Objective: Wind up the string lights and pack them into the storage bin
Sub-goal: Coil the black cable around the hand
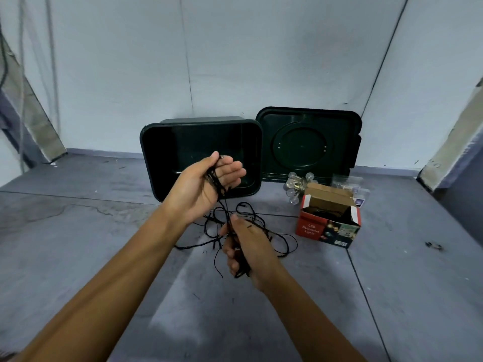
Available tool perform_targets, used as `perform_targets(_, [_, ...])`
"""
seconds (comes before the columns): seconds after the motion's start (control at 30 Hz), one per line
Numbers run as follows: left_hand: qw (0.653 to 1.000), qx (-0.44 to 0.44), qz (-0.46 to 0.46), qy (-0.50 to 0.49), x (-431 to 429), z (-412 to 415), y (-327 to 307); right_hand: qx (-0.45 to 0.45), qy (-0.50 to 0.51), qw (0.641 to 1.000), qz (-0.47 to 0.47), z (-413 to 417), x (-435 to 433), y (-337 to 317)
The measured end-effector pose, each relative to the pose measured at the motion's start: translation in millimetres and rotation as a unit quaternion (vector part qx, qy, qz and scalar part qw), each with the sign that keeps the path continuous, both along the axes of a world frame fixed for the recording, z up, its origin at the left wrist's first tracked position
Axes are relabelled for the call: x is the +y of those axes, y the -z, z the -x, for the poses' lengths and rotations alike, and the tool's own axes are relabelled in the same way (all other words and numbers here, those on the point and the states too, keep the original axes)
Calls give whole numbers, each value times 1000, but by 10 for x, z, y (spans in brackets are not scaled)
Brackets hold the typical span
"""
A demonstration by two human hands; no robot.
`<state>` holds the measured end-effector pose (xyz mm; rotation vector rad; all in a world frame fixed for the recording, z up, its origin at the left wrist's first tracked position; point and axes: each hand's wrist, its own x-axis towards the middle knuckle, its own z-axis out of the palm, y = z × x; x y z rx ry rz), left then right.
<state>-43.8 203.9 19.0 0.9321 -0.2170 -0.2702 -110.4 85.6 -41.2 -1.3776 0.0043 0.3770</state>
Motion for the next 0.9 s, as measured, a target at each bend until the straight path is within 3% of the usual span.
perform_targets(0.1, [996, 2, -77, -36, 3, -27, 155, -113, 24, 984, 136, 61, 14, -97])
perform_targets(0.17, [989, 10, -147, -23, -11, 18, 223, -217, 18, 932, 290, 40, -21, -191])
perform_targets(0.23, [973, 21, -228, 21, -30, 85, 266, -306, -1, 853, 422, -28, -86, -330])
perform_targets(0.27, [965, 21, -258, 46, -44, 129, 270, -324, -13, 829, 455, -74, -129, -414])
perform_targets(0.33, [956, 19, -278, 88, -74, 197, 265, -332, -39, 813, 477, -193, -230, -569])
perform_targets(0.53, [946, 77, -231, 213, -74, 324, 326, -337, -161, 851, 370, -503, -436, -695])
perform_targets(0.7, [950, 52, -38, 305, -79, 393, 348, -262, -111, 950, 131, -605, -436, -475])
perform_targets(0.8, [965, 10, 21, 262, -78, 332, 250, -165, -55, 985, 16, -562, -336, -188])
perform_targets(0.9, [989, 20, 45, 142, -59, 196, 70, -85, -21, 996, 9, -426, -237, 55])
